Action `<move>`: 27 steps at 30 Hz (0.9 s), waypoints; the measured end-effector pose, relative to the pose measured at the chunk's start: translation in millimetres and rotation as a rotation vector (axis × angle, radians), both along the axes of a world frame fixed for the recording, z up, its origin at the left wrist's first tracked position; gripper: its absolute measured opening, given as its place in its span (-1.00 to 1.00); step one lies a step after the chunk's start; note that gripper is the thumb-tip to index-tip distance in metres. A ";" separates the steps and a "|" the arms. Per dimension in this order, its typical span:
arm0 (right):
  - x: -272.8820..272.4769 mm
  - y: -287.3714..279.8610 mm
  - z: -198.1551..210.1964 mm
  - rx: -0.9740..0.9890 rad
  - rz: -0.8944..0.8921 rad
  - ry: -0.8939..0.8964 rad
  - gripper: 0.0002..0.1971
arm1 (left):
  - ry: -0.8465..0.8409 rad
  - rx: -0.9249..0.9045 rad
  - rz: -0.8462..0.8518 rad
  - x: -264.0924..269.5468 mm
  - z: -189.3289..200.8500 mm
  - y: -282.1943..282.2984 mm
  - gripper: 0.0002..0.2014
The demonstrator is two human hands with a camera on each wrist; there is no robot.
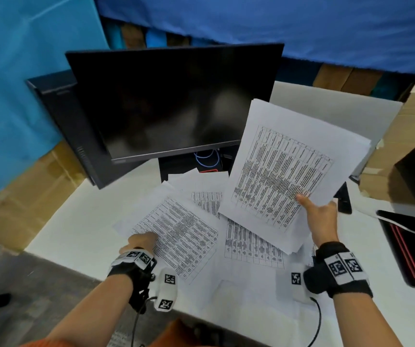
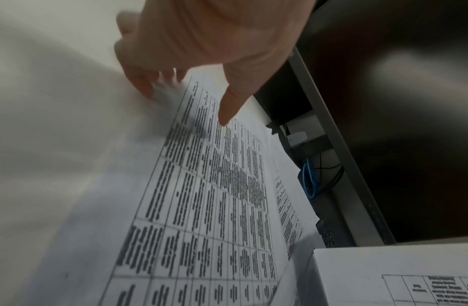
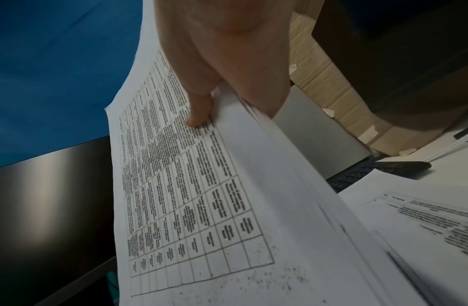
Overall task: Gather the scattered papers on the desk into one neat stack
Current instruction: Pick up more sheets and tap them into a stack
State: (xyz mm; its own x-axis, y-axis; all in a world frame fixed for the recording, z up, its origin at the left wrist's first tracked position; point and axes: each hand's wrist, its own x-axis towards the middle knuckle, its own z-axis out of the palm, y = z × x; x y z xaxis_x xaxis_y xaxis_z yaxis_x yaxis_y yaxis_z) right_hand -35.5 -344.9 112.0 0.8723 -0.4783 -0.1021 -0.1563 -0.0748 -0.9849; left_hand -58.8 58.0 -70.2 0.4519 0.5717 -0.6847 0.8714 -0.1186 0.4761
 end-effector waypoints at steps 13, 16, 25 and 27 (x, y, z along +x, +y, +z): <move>-25.4 -32.9 -10.3 0.012 -0.094 0.082 -0.38 | 0.028 0.162 -0.476 62.5 24.1 -77.9 -0.45; -26.9 -39.1 -16.1 -0.003 -0.123 0.095 -0.23 | -0.023 0.040 -0.420 52.7 70.9 -103.2 -0.40; -24.2 -47.7 -23.0 -0.018 -0.138 0.119 -0.29 | -0.116 0.066 -0.494 67.8 74.6 -122.7 -0.47; -24.1 -47.0 -22.6 -0.022 -0.136 0.118 -0.23 | -0.138 -0.033 -0.336 73.2 79.3 -134.5 -0.21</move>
State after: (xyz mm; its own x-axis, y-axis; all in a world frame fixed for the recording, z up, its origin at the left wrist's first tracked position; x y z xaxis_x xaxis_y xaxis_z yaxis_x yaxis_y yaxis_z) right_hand -59.5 -391.8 89.4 0.7822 -0.5940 -0.1878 -0.2807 -0.0668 -0.9575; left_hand 14.3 -76.4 9.1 0.7002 0.3539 -0.6200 0.7137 -0.3698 0.5949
